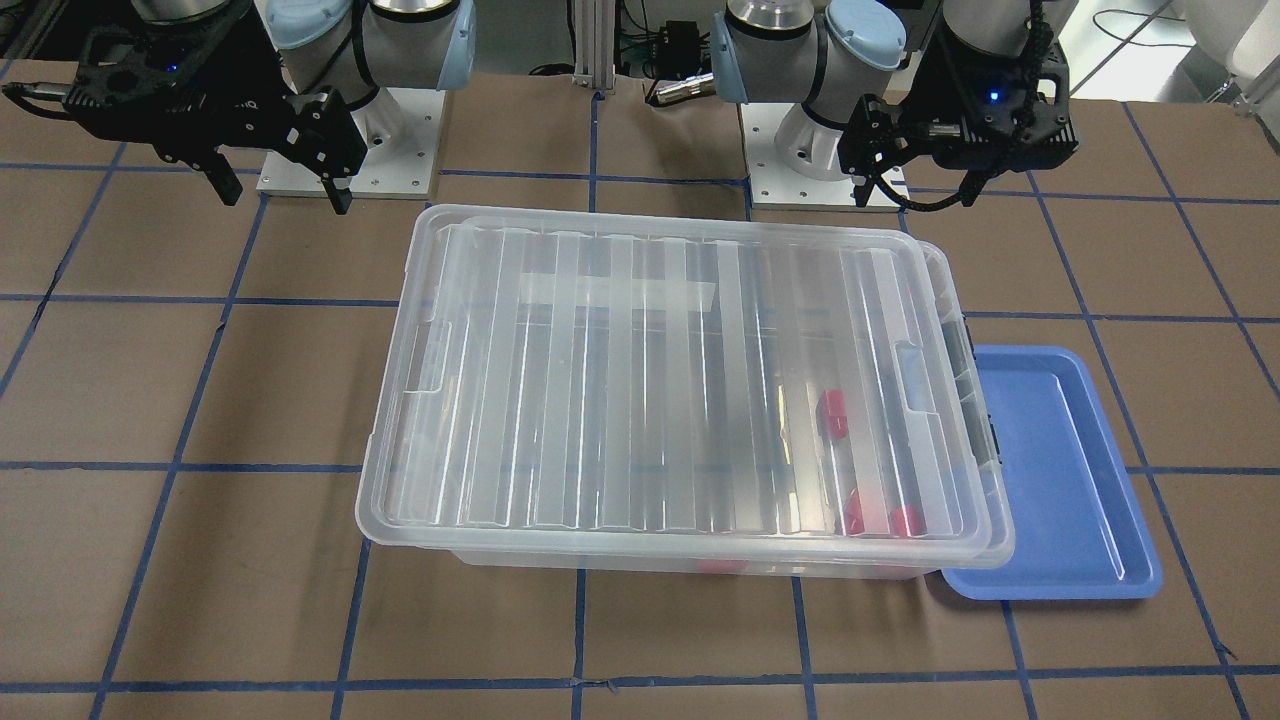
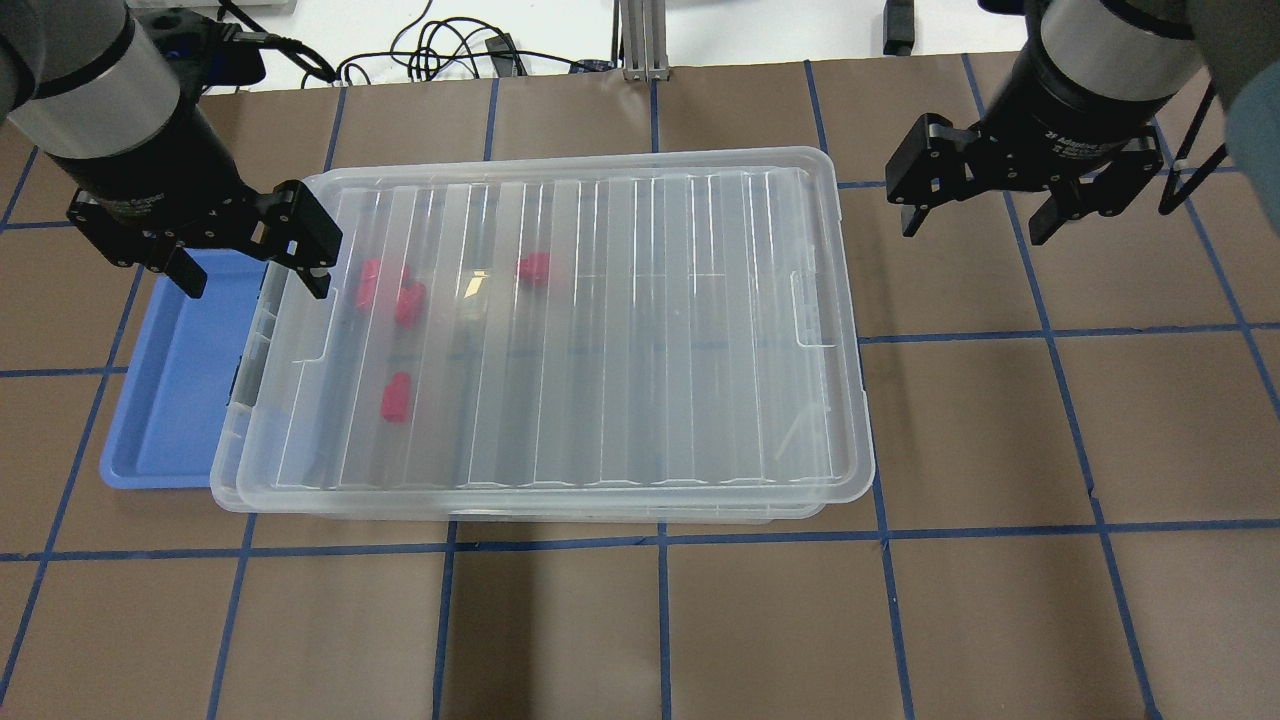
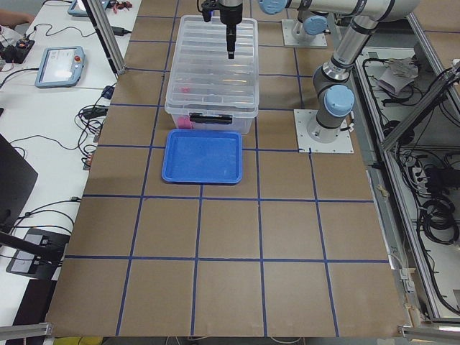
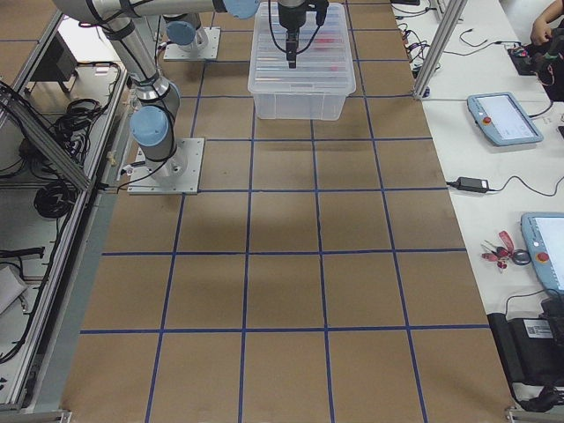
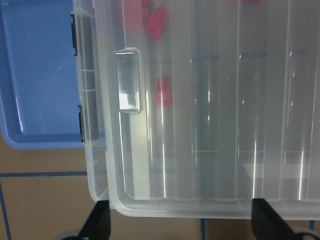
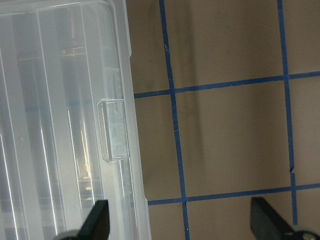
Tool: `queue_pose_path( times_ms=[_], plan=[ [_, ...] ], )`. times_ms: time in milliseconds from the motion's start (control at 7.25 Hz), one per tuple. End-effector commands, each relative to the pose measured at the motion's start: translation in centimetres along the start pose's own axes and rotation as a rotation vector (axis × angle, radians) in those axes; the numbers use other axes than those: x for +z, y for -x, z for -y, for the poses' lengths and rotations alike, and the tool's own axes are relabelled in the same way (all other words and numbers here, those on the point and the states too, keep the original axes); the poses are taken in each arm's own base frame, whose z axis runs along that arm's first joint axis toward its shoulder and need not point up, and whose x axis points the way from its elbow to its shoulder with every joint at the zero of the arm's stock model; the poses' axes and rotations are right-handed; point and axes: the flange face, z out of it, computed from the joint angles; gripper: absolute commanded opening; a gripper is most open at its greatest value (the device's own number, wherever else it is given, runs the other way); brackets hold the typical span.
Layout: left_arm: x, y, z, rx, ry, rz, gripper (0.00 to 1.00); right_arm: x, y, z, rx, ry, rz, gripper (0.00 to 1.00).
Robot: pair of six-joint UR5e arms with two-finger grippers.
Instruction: Place red block in blue tray from box
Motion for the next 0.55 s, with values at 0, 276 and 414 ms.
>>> queue_pose_path(
  times_ms=[0, 276, 414],
  plan=[
    [1.25, -0.90, 0.58, -0.012, 0.023, -0.001, 1.00, 0.04, -0.02, -0.01, -0.001, 0.001, -0.002, 1.00],
    [1.31, -0.85, 0.90, -0.009, 0.013, 0.005, 1.00, 0.17, -0.01, -0.02, 0.005, 0.002, -0.001, 1.00],
    [1.05, -0.90, 0.98, -0.008, 0.003, -0.002, 1.00, 0.57, 0.08, 0.22, 0.014, 0.001, 0.001, 1.00]
  ],
)
